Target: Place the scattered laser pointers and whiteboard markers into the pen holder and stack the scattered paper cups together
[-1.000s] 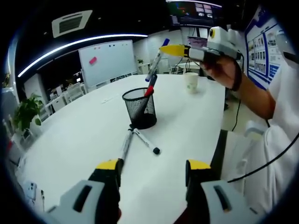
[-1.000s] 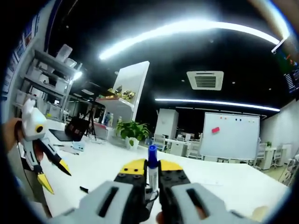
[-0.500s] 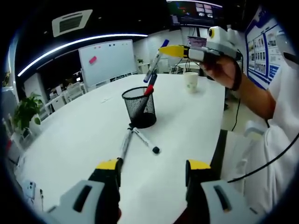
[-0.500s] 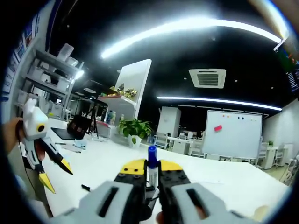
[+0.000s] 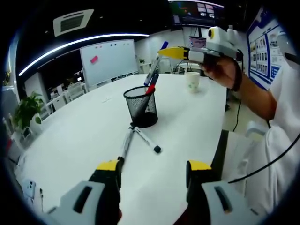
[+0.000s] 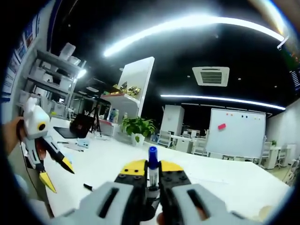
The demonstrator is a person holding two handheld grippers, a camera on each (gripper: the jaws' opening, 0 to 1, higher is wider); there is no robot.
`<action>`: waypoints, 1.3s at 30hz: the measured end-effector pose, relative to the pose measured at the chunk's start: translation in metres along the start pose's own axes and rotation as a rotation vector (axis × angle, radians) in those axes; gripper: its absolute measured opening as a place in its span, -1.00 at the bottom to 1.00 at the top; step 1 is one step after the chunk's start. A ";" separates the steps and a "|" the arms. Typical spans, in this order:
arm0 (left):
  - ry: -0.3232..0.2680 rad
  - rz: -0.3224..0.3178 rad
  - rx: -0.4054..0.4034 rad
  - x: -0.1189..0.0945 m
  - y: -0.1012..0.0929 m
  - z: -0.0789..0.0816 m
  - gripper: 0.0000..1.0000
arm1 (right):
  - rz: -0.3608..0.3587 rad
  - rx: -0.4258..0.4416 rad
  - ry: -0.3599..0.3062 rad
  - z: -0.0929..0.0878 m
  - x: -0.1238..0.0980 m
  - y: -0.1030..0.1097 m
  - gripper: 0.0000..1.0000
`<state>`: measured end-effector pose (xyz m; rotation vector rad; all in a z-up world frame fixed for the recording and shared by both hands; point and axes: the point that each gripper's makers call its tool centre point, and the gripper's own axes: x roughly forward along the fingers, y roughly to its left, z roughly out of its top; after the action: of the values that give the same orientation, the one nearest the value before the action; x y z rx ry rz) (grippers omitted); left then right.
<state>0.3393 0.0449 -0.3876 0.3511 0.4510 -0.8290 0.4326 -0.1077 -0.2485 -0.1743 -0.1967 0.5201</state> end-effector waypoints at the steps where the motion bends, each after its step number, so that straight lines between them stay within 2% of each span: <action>1: 0.000 -0.001 0.000 0.000 0.000 0.000 0.13 | 0.002 0.000 0.003 -0.001 0.000 0.000 -0.81; 39: -0.001 0.000 -0.009 0.001 0.003 -0.003 0.13 | 0.031 0.007 0.092 -0.025 0.009 0.005 -0.81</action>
<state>0.3412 0.0475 -0.3903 0.3421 0.4533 -0.8272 0.4434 -0.1017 -0.2723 -0.1946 -0.1023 0.5423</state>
